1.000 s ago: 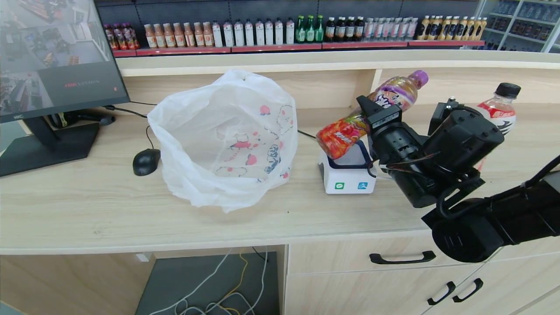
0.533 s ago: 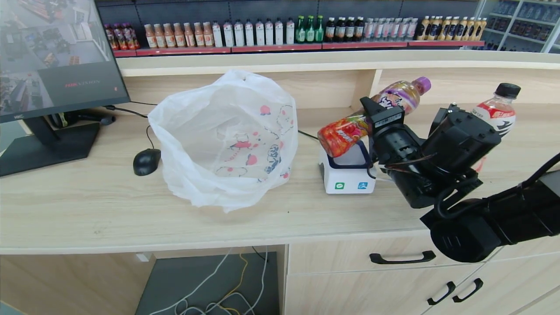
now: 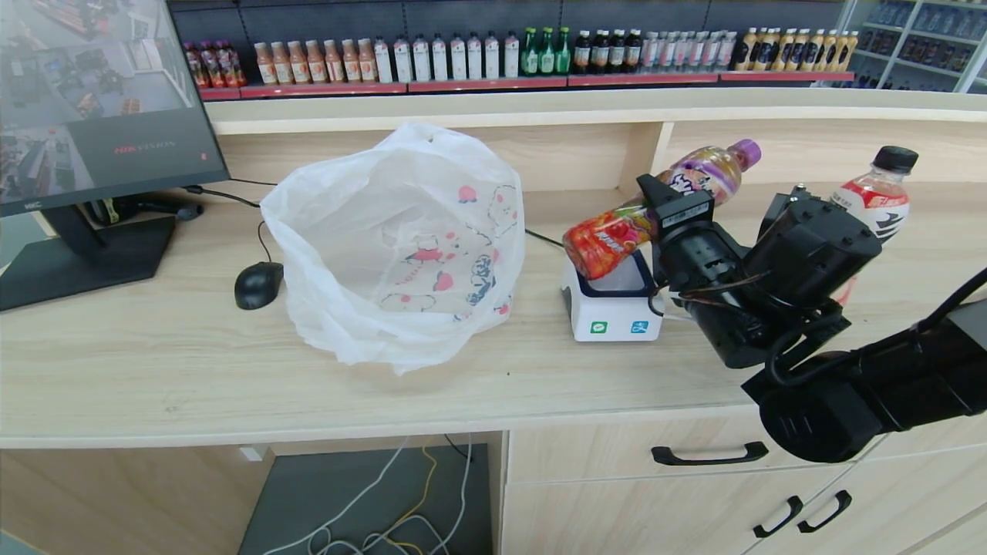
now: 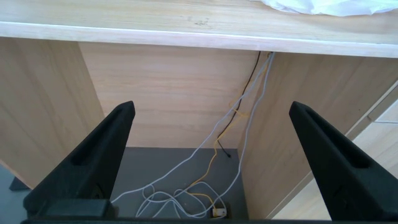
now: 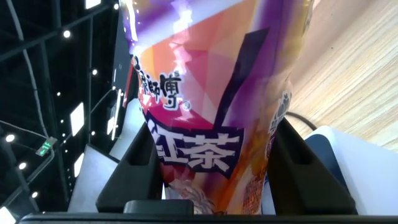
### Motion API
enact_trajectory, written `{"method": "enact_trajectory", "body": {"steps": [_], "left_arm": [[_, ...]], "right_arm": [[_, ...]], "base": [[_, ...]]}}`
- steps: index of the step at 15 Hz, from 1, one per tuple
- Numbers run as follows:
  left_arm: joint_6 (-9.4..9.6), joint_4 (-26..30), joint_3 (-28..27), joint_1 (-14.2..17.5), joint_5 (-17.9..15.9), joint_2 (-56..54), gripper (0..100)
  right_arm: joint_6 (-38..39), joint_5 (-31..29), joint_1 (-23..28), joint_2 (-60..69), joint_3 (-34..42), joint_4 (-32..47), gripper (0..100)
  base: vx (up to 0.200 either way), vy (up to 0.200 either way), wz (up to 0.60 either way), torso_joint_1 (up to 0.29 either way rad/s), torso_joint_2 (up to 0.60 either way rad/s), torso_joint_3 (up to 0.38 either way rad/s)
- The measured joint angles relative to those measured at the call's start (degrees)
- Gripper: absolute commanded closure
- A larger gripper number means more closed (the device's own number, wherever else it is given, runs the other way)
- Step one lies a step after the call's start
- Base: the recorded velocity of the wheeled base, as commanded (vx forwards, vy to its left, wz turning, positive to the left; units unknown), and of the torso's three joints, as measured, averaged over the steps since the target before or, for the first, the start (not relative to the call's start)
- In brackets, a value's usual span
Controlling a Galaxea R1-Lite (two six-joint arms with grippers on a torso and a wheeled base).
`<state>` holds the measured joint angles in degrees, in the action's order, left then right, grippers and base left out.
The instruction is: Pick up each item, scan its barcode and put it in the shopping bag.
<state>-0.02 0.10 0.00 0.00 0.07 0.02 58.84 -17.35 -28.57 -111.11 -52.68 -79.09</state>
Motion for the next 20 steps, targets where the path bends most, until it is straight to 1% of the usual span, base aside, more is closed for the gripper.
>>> {"method": "enact_trajectory", "body": {"steps": [6, 9, 11, 12, 14, 16, 18, 20], "left_arm": [[0.02, 0.0, 0.0, 0.0, 0.0, 0.0, 0], [-0.02, 0.0, 0.0, 0.0, 0.0, 0.0, 0], [0.02, 0.0, 0.0, 0.0, 0.0, 0.0, 0], [0.0, 0.0, 0.0, 0.0, 0.0, 0.0, 0], [-0.02, 0.0, 0.0, 0.0, 0.0, 0.0, 0], [0.02, 0.0, 0.0, 0.0, 0.0, 0.0, 0], [0.02, 0.0, 0.0, 0.0, 0.0, 0.0, 0], [0.02, 0.0, 0.0, 0.0, 0.0, 0.0, 0]], "right_arm": [[-0.3, 0.2, 0.2, 0.0, -0.3, 0.0, 100], [-3.0, 0.6, 0.3, 0.3, -0.4, 0.1, 100], [-8.7, 1.6, 0.3, 1.0, -0.4, 0.3, 100], [-10.2, 2.2, 0.2, 1.4, -0.4, 0.4, 100], [-16.8, 3.6, -0.1, 2.6, -0.5, 1.6, 100], [-21.9, 4.6, -1.0, 4.1, -0.5, 3.1, 100], [-30.1, 4.7, -1.5, 5.2, -0.5, 3.8, 100], [-40.5, 4.6, -3.1, 5.9, -0.5, 3.4, 100]], "base": [[0.0, 0.0, 0.0, 0.0, 0.0, 0.0], [0.0, 0.0, 0.0, 0.0, 0.0, 0.0], [0.0, 0.0, 0.0, 0.0, 0.0, 0.0], [0.0, 0.0, 0.0, 0.0, 0.0, 0.0], [0.0, 0.0, 0.0, 0.0, 0.0, 0.0], [0.0, 0.0, 0.0, 0.0, 0.0, 0.0], [0.0, 0.0, 0.0, 0.0, 0.0, 0.0], [0.0, 0.0, 0.0, 0.0, 0.0, 0.0]]}}
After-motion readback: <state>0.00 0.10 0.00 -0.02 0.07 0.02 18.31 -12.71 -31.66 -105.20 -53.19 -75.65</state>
